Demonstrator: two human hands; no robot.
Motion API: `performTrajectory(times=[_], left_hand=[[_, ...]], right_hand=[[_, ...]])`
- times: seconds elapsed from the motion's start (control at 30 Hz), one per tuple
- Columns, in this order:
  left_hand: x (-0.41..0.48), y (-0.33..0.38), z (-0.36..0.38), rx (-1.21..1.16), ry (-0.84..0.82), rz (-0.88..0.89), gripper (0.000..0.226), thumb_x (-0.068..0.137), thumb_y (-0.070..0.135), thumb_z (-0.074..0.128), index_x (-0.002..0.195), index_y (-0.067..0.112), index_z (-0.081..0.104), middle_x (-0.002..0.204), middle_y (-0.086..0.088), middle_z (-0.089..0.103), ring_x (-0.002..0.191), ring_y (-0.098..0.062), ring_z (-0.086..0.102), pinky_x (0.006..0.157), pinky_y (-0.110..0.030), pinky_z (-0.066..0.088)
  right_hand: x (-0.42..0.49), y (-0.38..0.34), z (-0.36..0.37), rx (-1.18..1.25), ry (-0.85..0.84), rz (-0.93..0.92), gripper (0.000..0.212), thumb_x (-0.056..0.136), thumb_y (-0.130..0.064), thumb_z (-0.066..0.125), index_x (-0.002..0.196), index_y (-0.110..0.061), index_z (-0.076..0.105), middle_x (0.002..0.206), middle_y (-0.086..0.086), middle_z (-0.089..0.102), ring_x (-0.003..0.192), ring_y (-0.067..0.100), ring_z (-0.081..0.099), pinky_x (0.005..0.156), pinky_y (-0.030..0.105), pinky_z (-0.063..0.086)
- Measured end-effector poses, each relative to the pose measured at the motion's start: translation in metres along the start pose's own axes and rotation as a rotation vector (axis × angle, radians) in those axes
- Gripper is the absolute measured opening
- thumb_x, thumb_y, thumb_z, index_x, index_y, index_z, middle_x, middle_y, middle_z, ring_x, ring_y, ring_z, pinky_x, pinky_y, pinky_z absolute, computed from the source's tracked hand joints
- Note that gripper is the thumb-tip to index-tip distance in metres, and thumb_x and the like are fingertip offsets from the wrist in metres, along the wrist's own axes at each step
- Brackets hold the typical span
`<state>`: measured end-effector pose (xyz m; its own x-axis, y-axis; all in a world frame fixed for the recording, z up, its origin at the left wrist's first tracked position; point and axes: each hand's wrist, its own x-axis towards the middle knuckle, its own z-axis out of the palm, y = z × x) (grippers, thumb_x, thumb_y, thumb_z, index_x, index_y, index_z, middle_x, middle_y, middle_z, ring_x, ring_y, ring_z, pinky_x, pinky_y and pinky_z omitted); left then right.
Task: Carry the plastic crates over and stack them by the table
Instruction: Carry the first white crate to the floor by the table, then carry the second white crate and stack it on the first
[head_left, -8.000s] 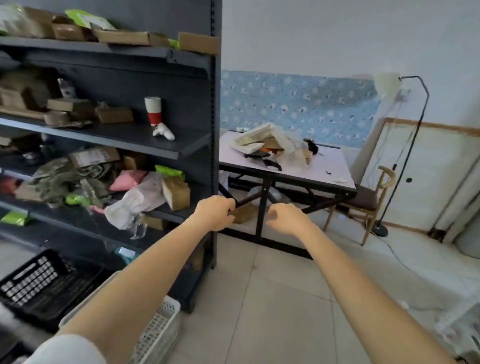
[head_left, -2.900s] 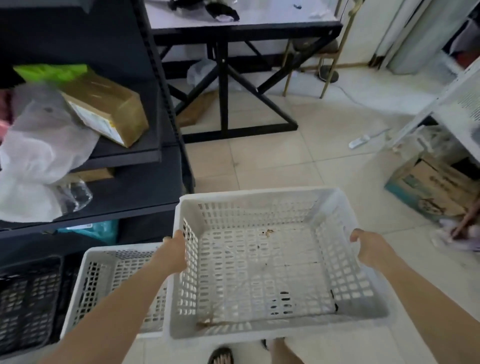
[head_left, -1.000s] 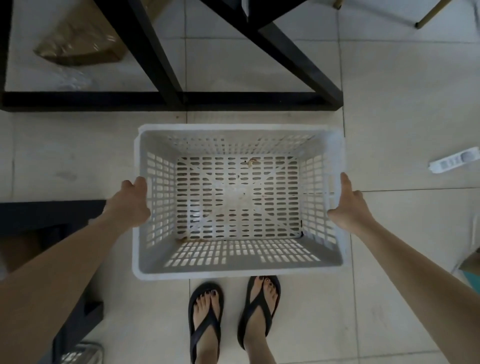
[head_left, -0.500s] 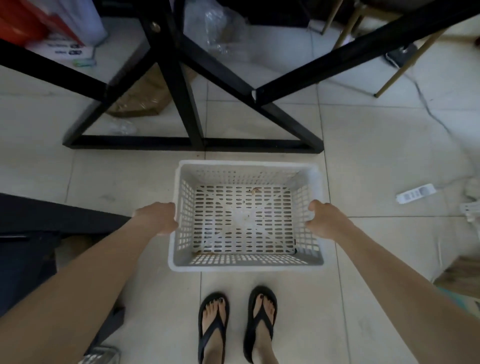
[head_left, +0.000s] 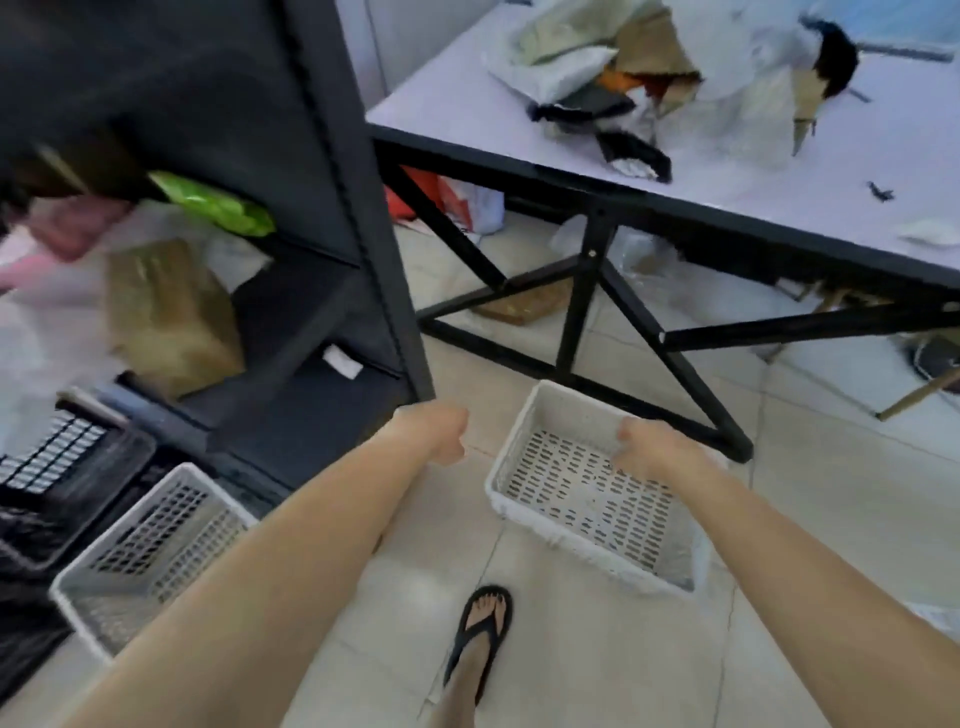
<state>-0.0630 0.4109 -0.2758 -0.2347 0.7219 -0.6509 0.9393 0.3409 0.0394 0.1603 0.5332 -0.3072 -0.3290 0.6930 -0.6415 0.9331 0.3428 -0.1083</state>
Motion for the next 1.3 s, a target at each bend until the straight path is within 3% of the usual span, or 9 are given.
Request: performTrajectory(times=[0.1, 0.2, 0.33, 0.43, 0.57, 0.8, 0.97, 1.13, 1.3], left_hand=[[-0.080, -0.035, 0.016, -0.027, 0.020, -0.066, 0.031, 0.093, 0.022, 0.044, 0.120, 0.009, 0.053, 0.123, -0.013, 0.058, 0.110, -0.034, 0.056, 0.093, -0.045, 0.049], [-0.156, -0.076, 0.032, -0.088, 0.021, -0.123, 0.035, 0.093, 0.024, 0.047, 0.124, 0.009, 0.055, 0.126, -0.011, 0.059, 0.114, -0.033, 0.056, 0.096, -0.046, 0.049], [-0.245, -0.132, 0.056, -0.123, 0.036, -0.253, 0.037, 0.093, 0.022, 0.048, 0.126, 0.006, 0.055, 0.127, -0.012, 0.059, 0.117, -0.030, 0.056, 0.099, -0.043, 0.047], [-0.299, -0.174, 0.073, -0.160, 0.078, -0.349, 0.037, 0.094, 0.022, 0.048, 0.127, 0.006, 0.055, 0.128, -0.012, 0.058, 0.114, -0.030, 0.056, 0.095, -0.039, 0.048], [-0.360, -0.231, 0.103, -0.263, 0.139, -0.436, 0.037, 0.092, 0.026, 0.051, 0.124, 0.009, 0.058, 0.119, -0.011, 0.063, 0.088, -0.025, 0.055, 0.071, -0.033, 0.044], [-0.445, -0.344, 0.171, -0.337, 0.185, -0.460, 0.037, 0.086, 0.028, 0.055, 0.119, 0.014, 0.062, 0.113, -0.011, 0.066, 0.099, -0.032, 0.064, 0.082, -0.041, 0.054], [-0.480, -0.418, 0.205, -0.333, 0.159, -0.408, 0.039, 0.093, 0.024, 0.053, 0.131, 0.014, 0.054, 0.123, -0.010, 0.062, 0.108, -0.029, 0.061, 0.080, -0.035, 0.048], [-0.470, -0.482, 0.217, -0.277, 0.125, -0.332, 0.042, 0.095, 0.024, 0.051, 0.136, 0.013, 0.050, 0.130, -0.011, 0.059, 0.114, -0.030, 0.058, 0.089, -0.036, 0.049], [-0.388, -0.606, 0.189, -0.140, 0.018, -0.214, 0.042, 0.092, 0.023, 0.053, 0.133, 0.015, 0.049, 0.129, -0.010, 0.057, 0.115, -0.029, 0.055, 0.093, -0.039, 0.049]], right_hand=[[-0.051, -0.051, 0.000, -0.122, 0.003, -0.103, 0.035, 0.092, -0.025, 0.048, 0.123, -0.012, 0.056, 0.116, 0.008, 0.064, 0.104, 0.027, 0.061, 0.082, 0.034, 0.049], [-0.095, -0.104, 0.008, -0.199, -0.021, -0.187, 0.034, 0.093, -0.022, 0.047, 0.123, -0.010, 0.056, 0.113, 0.009, 0.063, 0.099, 0.025, 0.060, 0.087, 0.036, 0.051], [-0.152, -0.181, 0.019, -0.325, -0.078, -0.319, 0.031, 0.093, -0.022, 0.047, 0.118, -0.007, 0.056, 0.105, 0.012, 0.060, 0.082, 0.024, 0.053, 0.068, 0.030, 0.043], [-0.186, -0.238, 0.032, -0.347, -0.083, -0.391, 0.028, 0.090, -0.027, 0.054, 0.110, -0.008, 0.058, 0.108, 0.010, 0.059, 0.088, 0.025, 0.057, 0.072, 0.032, 0.048], [-0.228, -0.314, 0.060, -0.381, -0.078, -0.422, 0.031, 0.087, -0.026, 0.056, 0.112, -0.007, 0.060, 0.114, 0.011, 0.061, 0.098, 0.029, 0.063, 0.080, 0.037, 0.054], [-0.295, -0.452, 0.128, -0.332, -0.112, -0.382, 0.036, 0.086, -0.030, 0.058, 0.116, -0.010, 0.059, 0.097, 0.012, 0.065, 0.081, 0.028, 0.066, 0.083, 0.036, 0.055], [-0.324, -0.537, 0.176, -0.282, -0.145, -0.339, 0.050, 0.088, -0.036, 0.057, 0.129, -0.008, 0.049, 0.103, 0.013, 0.062, 0.090, 0.028, 0.066, 0.087, 0.041, 0.055], [-0.322, -0.604, 0.202, -0.261, -0.240, -0.289, 0.056, 0.092, -0.037, 0.055, 0.139, -0.011, 0.040, 0.098, 0.013, 0.060, 0.076, 0.024, 0.062, 0.052, 0.031, 0.044], [-0.248, -0.694, 0.223, -0.096, -0.235, -0.129, 0.054, 0.087, -0.040, 0.057, 0.130, -0.009, 0.048, 0.090, 0.011, 0.060, 0.078, 0.025, 0.065, 0.066, 0.033, 0.052]])
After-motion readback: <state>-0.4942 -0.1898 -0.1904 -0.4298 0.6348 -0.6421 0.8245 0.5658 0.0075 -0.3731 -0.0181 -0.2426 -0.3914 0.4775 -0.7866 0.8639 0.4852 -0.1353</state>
